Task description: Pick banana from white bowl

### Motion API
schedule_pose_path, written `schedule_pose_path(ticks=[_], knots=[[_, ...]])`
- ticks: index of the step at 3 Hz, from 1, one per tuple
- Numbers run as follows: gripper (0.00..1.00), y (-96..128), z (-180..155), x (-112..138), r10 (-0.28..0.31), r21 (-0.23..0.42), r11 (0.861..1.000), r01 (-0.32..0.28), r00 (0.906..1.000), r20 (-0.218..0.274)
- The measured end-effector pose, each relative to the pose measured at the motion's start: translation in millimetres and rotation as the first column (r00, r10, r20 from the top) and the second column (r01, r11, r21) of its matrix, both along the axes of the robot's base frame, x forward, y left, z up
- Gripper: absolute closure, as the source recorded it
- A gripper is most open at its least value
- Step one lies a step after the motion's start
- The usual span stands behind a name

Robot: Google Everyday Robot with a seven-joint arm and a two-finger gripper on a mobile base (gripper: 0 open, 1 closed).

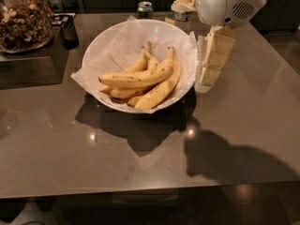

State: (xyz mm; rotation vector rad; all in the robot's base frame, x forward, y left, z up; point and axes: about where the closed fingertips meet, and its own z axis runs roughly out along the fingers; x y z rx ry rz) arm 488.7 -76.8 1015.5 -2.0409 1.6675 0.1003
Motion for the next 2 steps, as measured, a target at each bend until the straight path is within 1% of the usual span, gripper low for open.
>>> schedule_pose_path(ticks=[1, 2], knots=[[0.0, 14.3, -12.9, 15.2, 0.046, 0.057, 0.997, -0.044, 0.9987, -0.022], [0.18, 15.0, -15.0, 16.4, 0.047, 0.06, 0.997, -0.046, 0.9985, -0.026]])
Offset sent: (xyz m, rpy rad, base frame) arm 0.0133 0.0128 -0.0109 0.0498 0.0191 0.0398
